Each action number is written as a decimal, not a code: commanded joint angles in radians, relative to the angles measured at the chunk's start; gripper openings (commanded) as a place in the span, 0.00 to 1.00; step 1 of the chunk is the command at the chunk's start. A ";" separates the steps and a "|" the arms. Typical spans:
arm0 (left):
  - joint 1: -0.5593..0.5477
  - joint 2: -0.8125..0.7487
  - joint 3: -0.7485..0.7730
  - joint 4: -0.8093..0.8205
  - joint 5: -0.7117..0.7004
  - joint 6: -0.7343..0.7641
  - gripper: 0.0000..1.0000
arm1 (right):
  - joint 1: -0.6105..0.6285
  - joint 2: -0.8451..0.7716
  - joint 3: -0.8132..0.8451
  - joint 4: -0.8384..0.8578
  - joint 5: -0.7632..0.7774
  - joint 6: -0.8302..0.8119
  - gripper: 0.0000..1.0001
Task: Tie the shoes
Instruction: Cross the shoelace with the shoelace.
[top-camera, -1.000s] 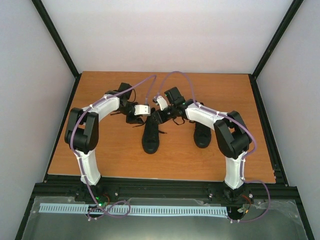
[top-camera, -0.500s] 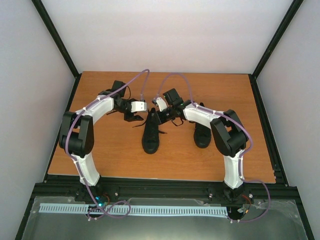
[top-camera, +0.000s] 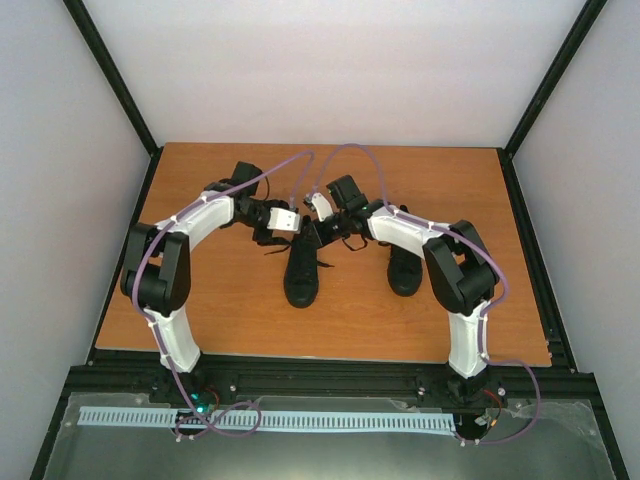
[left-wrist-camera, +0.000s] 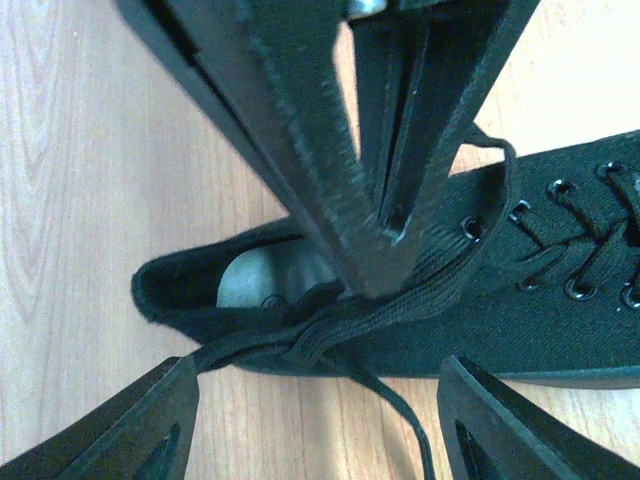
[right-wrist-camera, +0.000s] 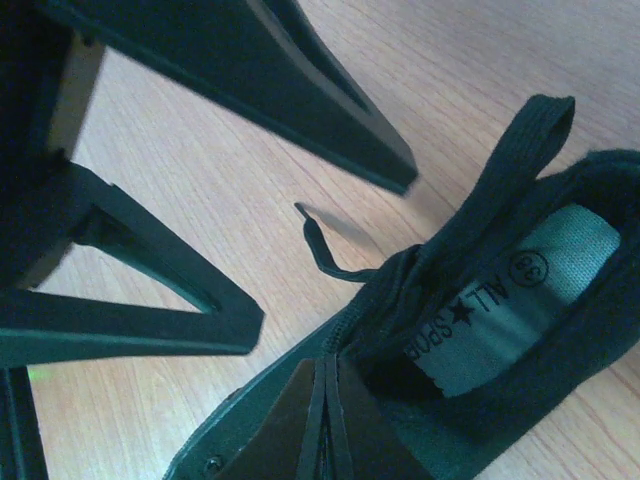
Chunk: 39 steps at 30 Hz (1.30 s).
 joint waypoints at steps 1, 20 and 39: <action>-0.015 0.033 0.061 -0.049 0.037 0.081 0.69 | 0.000 -0.060 -0.015 0.044 -0.035 -0.005 0.03; -0.046 0.117 0.109 -0.073 0.070 0.084 0.55 | -0.011 -0.063 -0.030 0.063 -0.097 -0.001 0.03; -0.048 0.116 0.097 -0.060 0.118 -0.026 0.01 | -0.012 -0.063 -0.014 0.059 -0.136 -0.005 0.04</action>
